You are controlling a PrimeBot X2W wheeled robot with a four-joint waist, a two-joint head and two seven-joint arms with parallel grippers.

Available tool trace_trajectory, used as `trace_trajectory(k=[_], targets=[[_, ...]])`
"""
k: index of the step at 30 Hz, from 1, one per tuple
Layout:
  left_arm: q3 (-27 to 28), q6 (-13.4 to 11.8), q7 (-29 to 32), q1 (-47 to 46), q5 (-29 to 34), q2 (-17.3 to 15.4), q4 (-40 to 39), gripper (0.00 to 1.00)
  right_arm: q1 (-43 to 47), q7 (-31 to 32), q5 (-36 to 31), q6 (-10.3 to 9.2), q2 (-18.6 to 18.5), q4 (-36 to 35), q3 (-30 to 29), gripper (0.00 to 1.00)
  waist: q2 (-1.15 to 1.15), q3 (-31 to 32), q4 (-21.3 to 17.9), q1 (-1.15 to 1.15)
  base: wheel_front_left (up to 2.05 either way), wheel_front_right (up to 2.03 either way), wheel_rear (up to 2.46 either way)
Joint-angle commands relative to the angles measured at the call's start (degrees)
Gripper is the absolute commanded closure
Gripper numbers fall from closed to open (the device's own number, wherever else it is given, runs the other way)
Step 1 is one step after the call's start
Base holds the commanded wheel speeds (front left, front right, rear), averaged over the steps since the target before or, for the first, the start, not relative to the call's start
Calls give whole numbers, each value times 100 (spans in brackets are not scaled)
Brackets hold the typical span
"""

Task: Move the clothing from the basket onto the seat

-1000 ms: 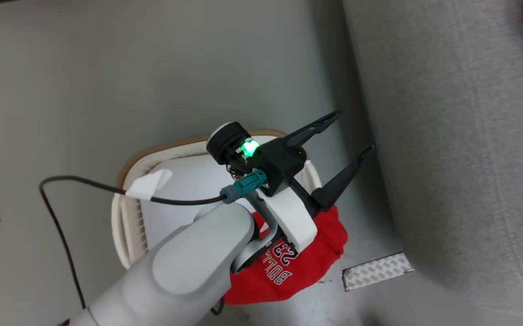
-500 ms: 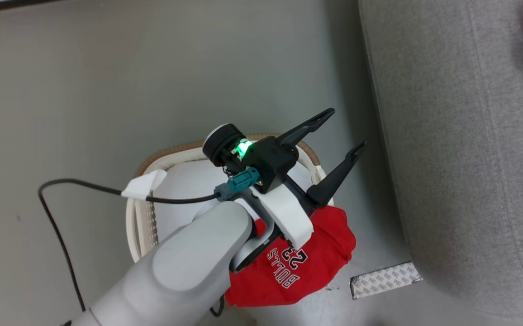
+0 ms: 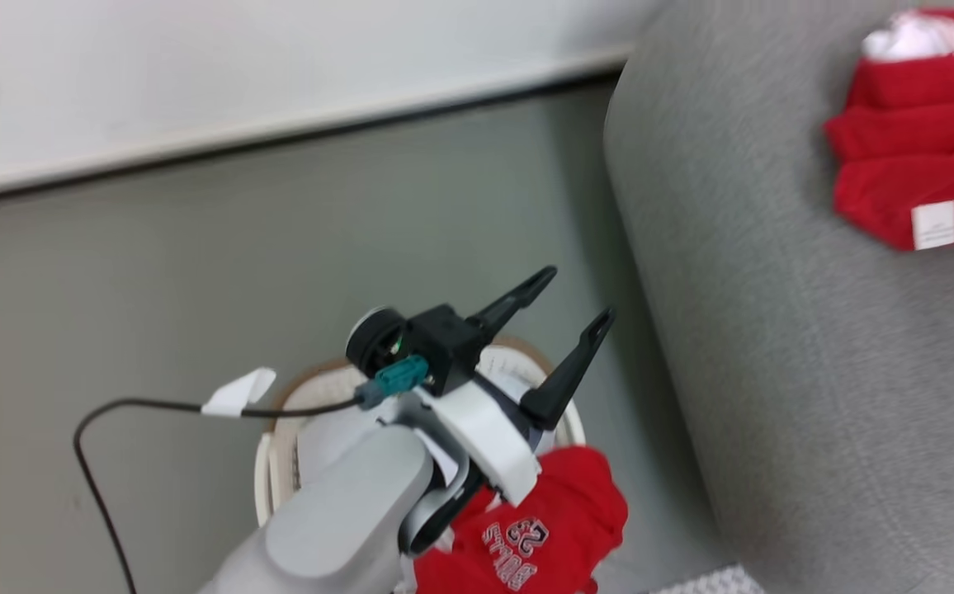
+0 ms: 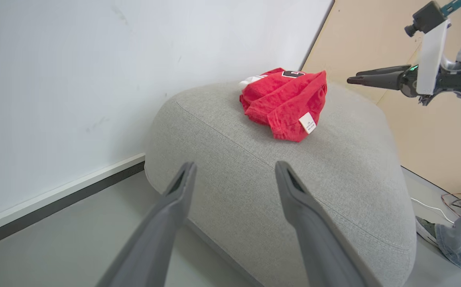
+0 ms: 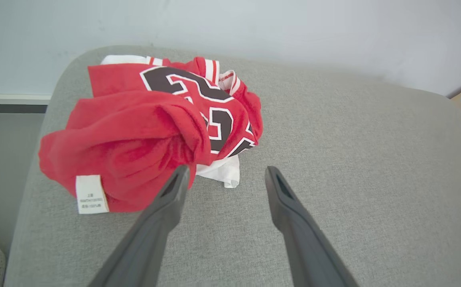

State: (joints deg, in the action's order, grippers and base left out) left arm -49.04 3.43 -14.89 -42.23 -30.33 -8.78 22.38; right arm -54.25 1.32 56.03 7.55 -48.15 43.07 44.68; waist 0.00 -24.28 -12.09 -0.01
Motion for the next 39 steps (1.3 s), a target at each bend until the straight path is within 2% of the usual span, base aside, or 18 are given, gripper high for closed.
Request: trace_trajectory(k=[1, 6, 11, 19, 25, 32, 39], targets=[[24, -2, -20, 127, -71, -37, 7, 0, 62, -99, 16, -12, -57, -59, 48, 0, 0, 458, -88, 1, 0, 0, 0], [168, 27, -27, 444, -76, 10, -163, 0, 156, -536, 100, -12, -248, -473, 226, 0, 0, 997, -99, 1, 0, 0, 0], [420, 37, -26, 811, 30, -16, -433, 0, 234, -1134, 63, -12, -254, -958, 218, 0, 0, 1479, -50, 1, 0, 0, 0], [1073, -122, -27, 1353, 67, -162, -605, 0, 822, -1616, -129, -13, 98, -1594, -247, 0, 0, 2000, 170, 1, 0, 0, 0], [1702, -340, -26, 1700, 146, -358, -731, 0, 1771, -1647, -703, -13, 648, -2206, -1301, 0, 0, 2181, 388, 1, 0, 0, 0], [2484, -594, -27, 2213, 318, -490, -898, 0, 3285, -1650, -1625, -13, 1708, -2978, -2545, 0, 0, 2309, 615, 1, 0, 0, 0], [3074, -679, -27, 2816, 604, -489, -967, 0, 4423, -1651, -2394, -13, 2638, -3411, -3122, 0, 0, 2382, 733, 1, 0, 0, 0]])
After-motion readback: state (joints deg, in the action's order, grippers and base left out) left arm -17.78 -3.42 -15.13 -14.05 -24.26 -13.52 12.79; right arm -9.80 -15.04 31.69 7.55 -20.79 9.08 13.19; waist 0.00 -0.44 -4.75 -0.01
